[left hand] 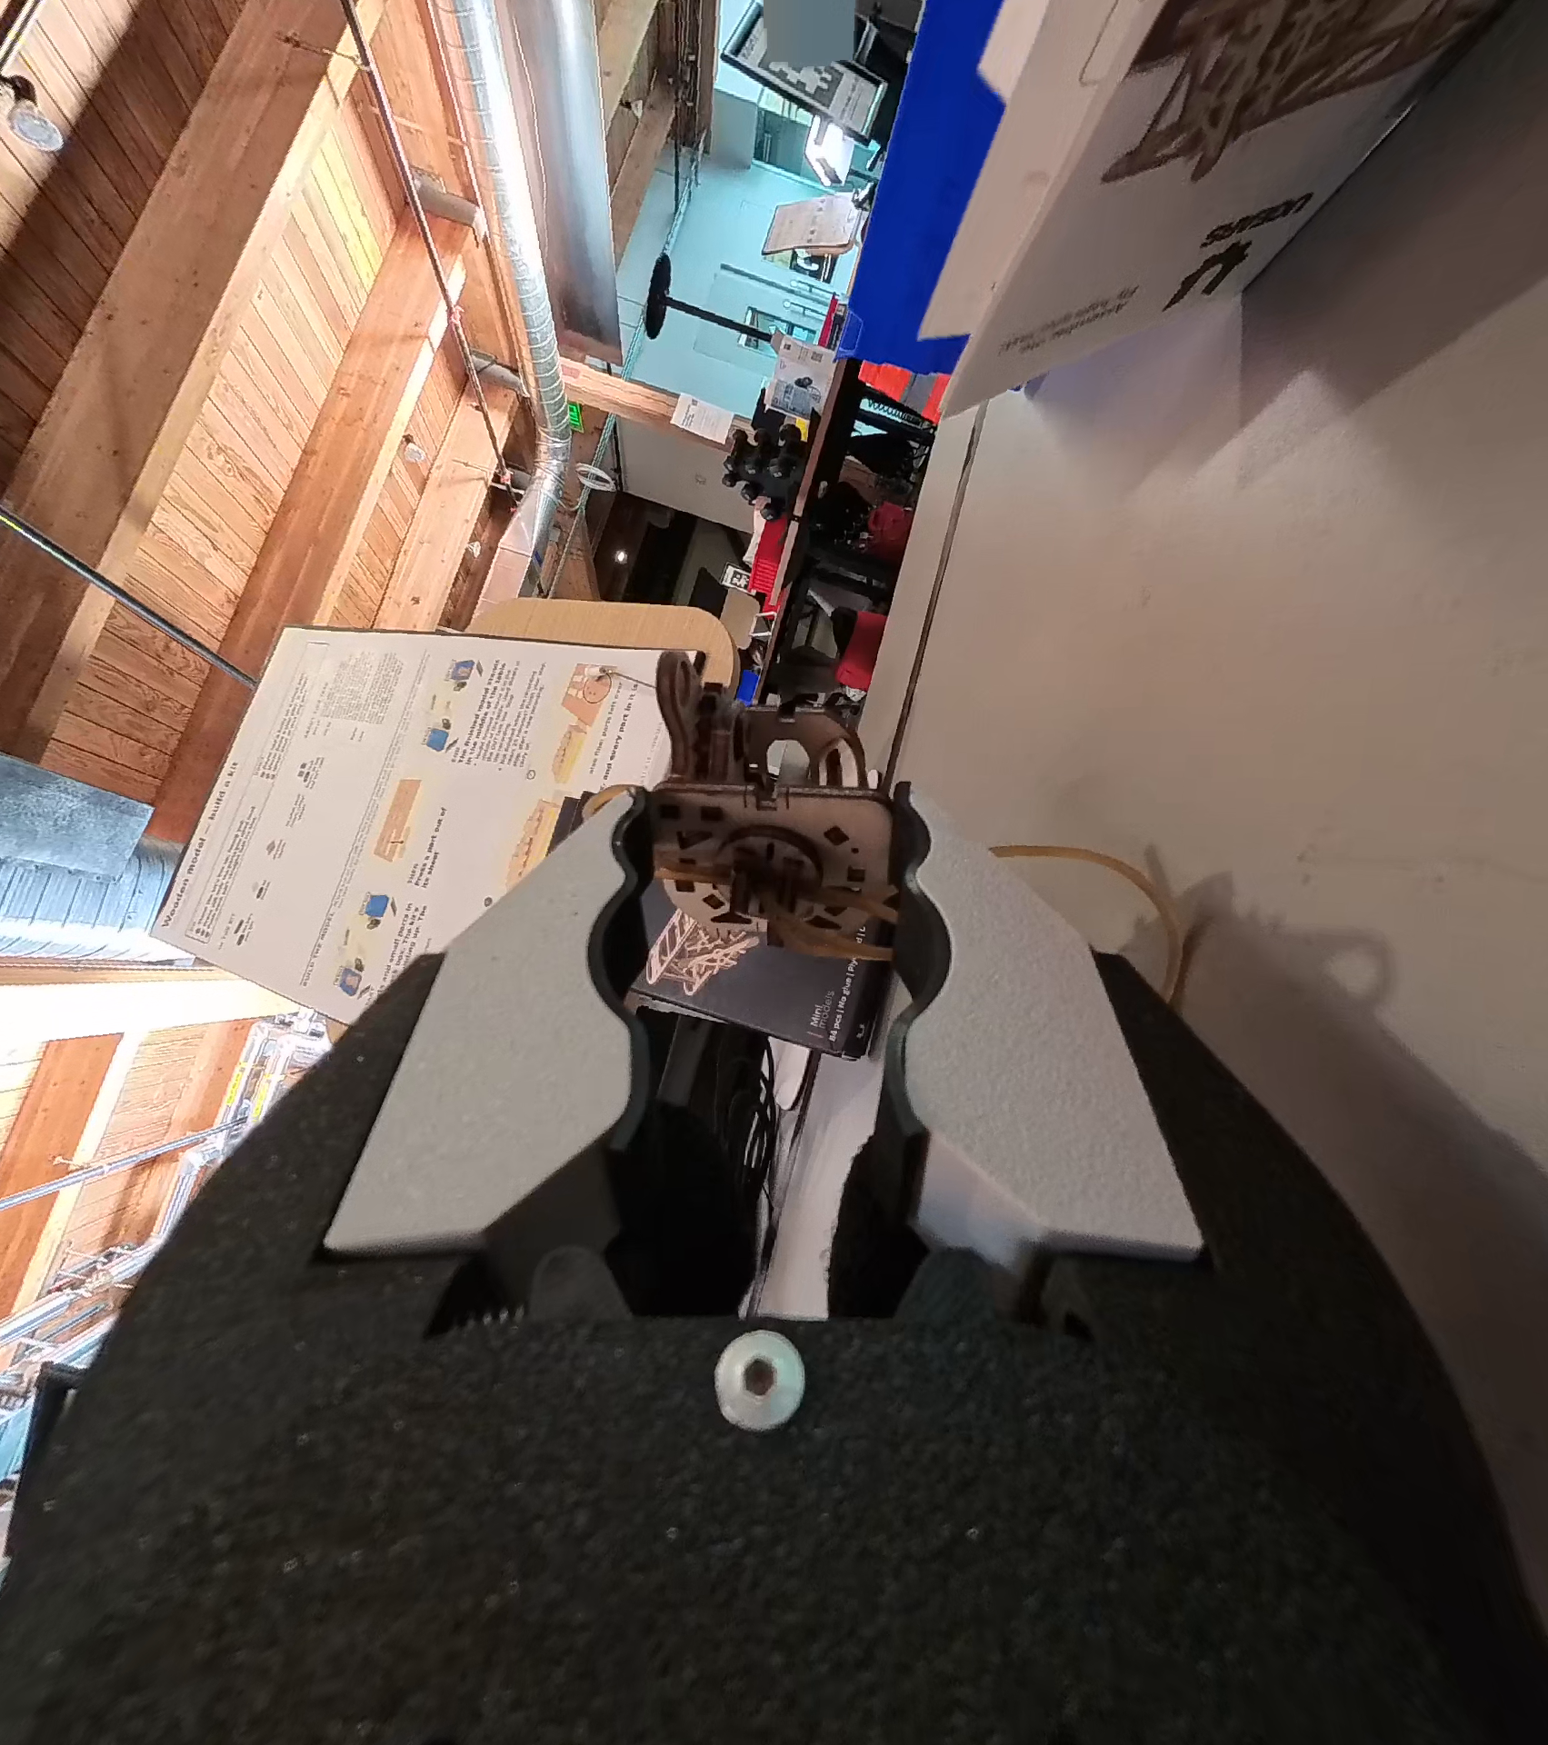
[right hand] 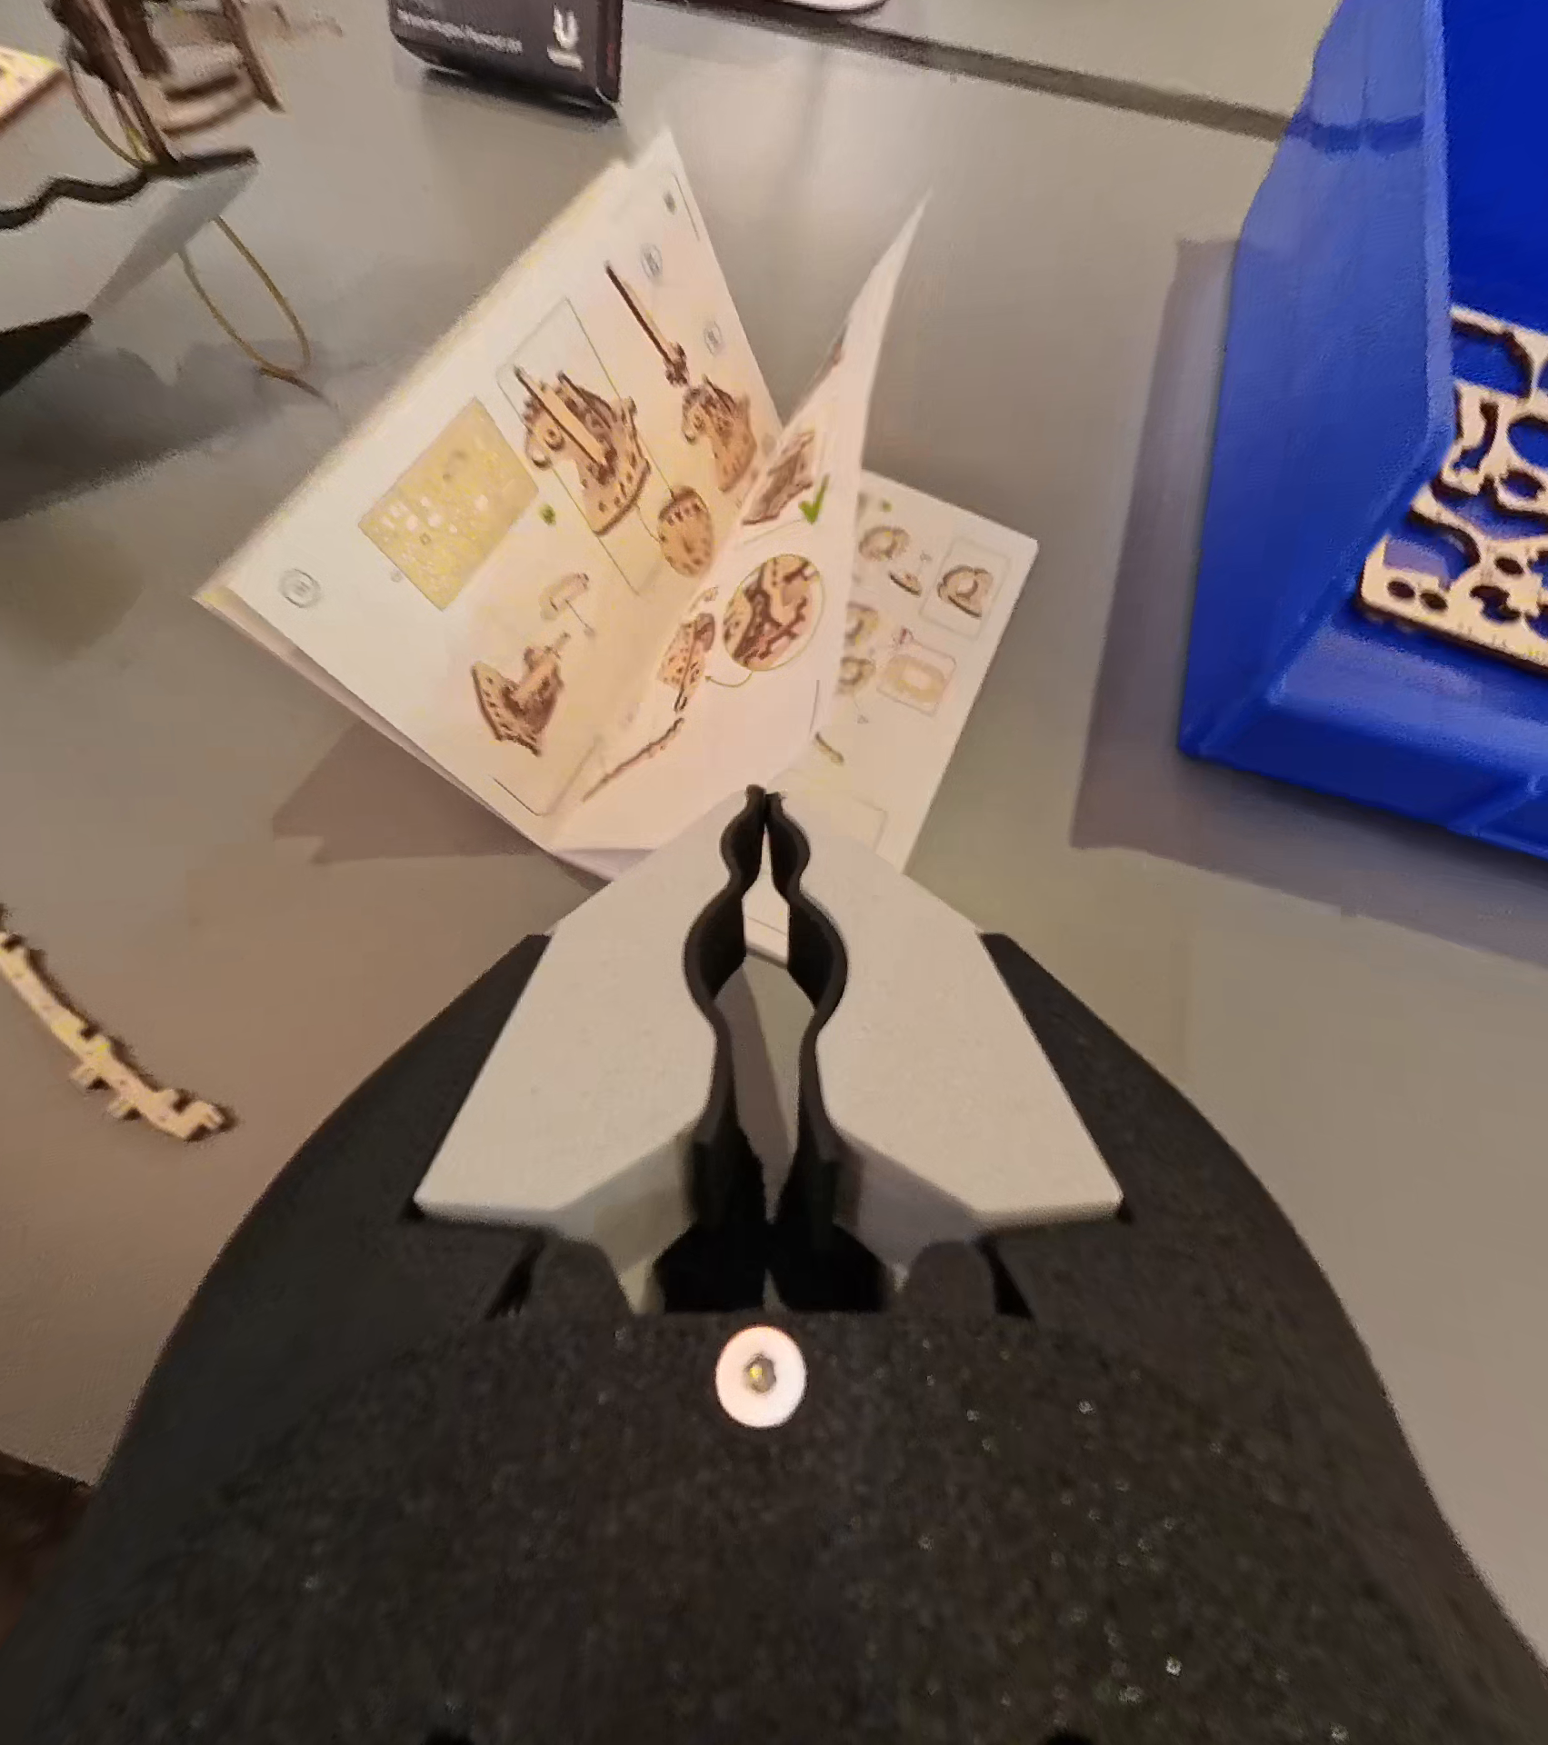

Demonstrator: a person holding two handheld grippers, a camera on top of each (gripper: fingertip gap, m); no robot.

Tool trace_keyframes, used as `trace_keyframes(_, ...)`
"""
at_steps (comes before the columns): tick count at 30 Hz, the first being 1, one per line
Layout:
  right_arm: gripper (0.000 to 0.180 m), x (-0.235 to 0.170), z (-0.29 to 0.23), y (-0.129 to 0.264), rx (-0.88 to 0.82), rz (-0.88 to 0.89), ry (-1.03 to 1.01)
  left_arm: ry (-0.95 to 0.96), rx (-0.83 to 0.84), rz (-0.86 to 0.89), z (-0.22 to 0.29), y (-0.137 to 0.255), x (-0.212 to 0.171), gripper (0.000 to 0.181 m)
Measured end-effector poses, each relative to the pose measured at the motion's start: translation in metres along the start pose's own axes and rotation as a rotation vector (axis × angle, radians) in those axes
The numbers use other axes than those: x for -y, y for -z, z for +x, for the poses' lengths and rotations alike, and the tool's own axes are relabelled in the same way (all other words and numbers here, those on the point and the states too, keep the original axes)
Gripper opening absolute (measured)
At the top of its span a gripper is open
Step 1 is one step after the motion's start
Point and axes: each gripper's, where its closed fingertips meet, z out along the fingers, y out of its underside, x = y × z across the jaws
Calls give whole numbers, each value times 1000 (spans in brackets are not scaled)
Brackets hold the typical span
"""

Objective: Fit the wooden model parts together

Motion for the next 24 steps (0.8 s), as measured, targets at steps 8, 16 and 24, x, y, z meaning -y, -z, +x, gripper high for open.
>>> trace_keyframes(8,10,33,-95,-27,335,1,157,11,3,-2,-2,0,-1,47)
trace_keyframes(16,31,20,-138,12,461,64,294,25,20,7,-7,2,2,47)
trace_keyframes(24,32,-48,-132,26,279,-129,153,-16,25,48,-3,6,21,47)
